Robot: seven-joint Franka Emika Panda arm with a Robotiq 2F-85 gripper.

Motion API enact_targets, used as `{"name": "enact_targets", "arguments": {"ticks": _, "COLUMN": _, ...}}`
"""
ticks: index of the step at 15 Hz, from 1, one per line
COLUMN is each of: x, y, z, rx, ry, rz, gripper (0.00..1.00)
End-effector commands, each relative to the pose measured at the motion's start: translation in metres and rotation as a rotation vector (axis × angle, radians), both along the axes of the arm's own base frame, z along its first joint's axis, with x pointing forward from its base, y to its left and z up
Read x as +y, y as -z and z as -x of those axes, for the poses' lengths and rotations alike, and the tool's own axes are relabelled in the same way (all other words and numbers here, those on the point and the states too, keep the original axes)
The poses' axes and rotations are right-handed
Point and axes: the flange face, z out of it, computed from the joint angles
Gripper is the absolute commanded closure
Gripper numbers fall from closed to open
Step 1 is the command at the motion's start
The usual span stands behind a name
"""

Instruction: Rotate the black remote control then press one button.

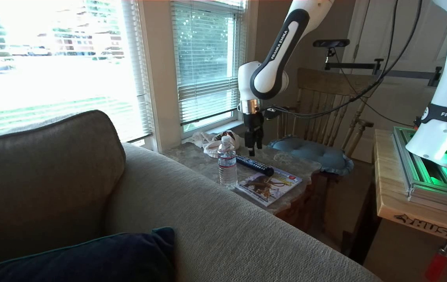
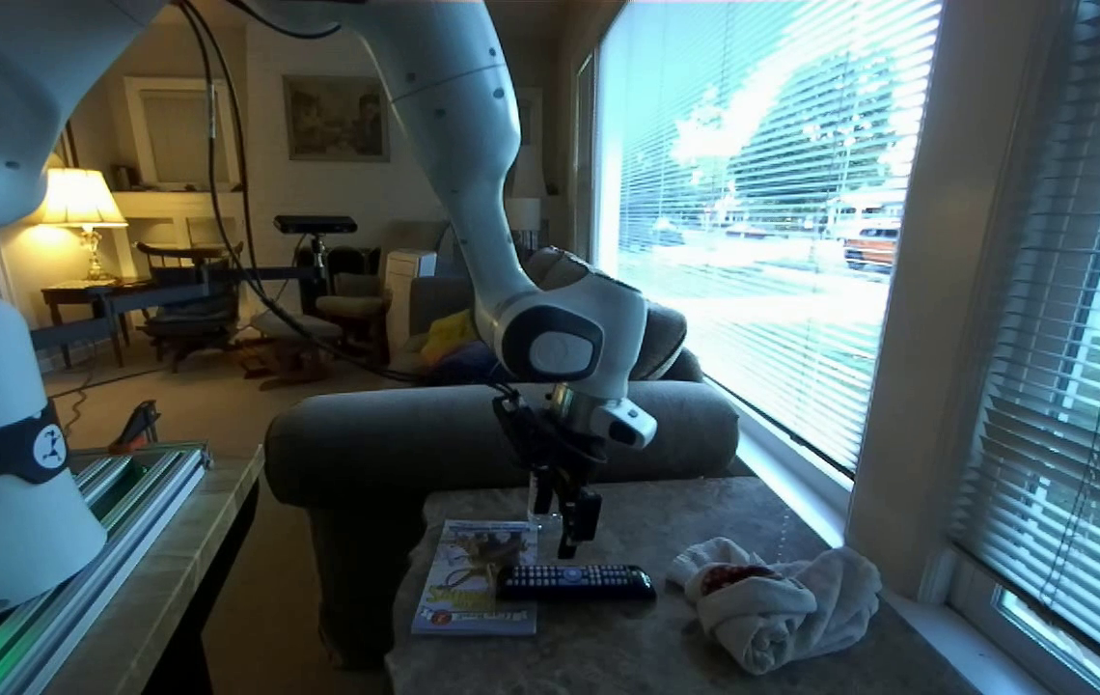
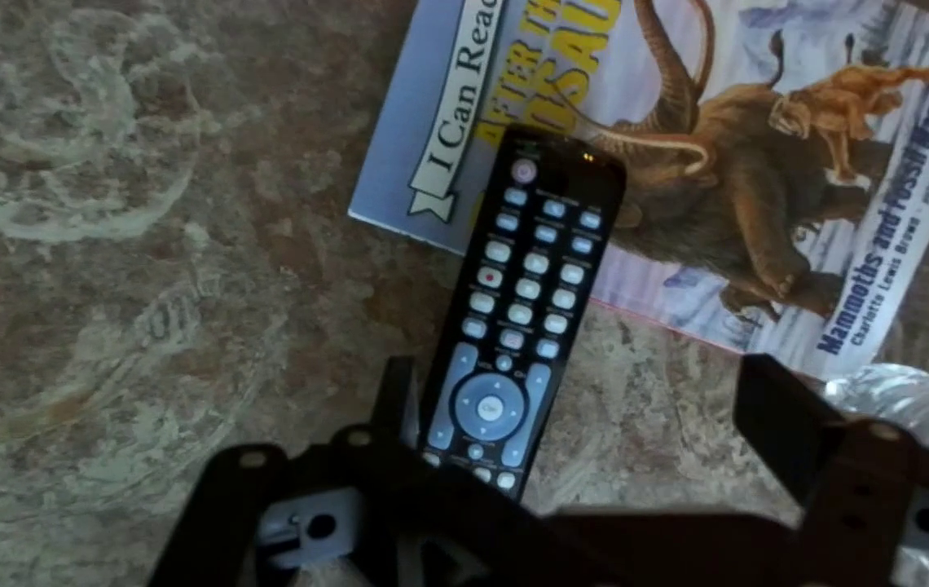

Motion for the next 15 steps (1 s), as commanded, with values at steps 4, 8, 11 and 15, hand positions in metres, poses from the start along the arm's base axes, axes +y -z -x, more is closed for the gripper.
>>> {"name": "enact_targets", "arguments": {"ticks": 4, "x": -0.008, "y": 0.024, "z": -0.022, "rx": -0.134, "ry": 0.08, "rz": -0.109, "gripper": 0.0}}
{"name": "enact_targets", "arguments": {"ticks": 8, "x": -0.011, "y": 0.039, "z": -0.021, "rx": -0.189, "ry": 0.076, "rz": -0.098, "gripper": 0.0}}
{"name": "enact_targets", "arguments": {"ticks": 11, "x": -0.011, "y": 0.049, "z": -0.019, "rx": -0.221, "ry": 0.072, "rz": -0.087, "gripper": 0.0}}
{"name": "enact_targets", "arguments": {"ticks": 15, "x": -0.013, "y": 0.056, "z": -0.016, "rx": -0.231, "ry": 0.076, "rz": -0.071, "gripper": 0.0}}
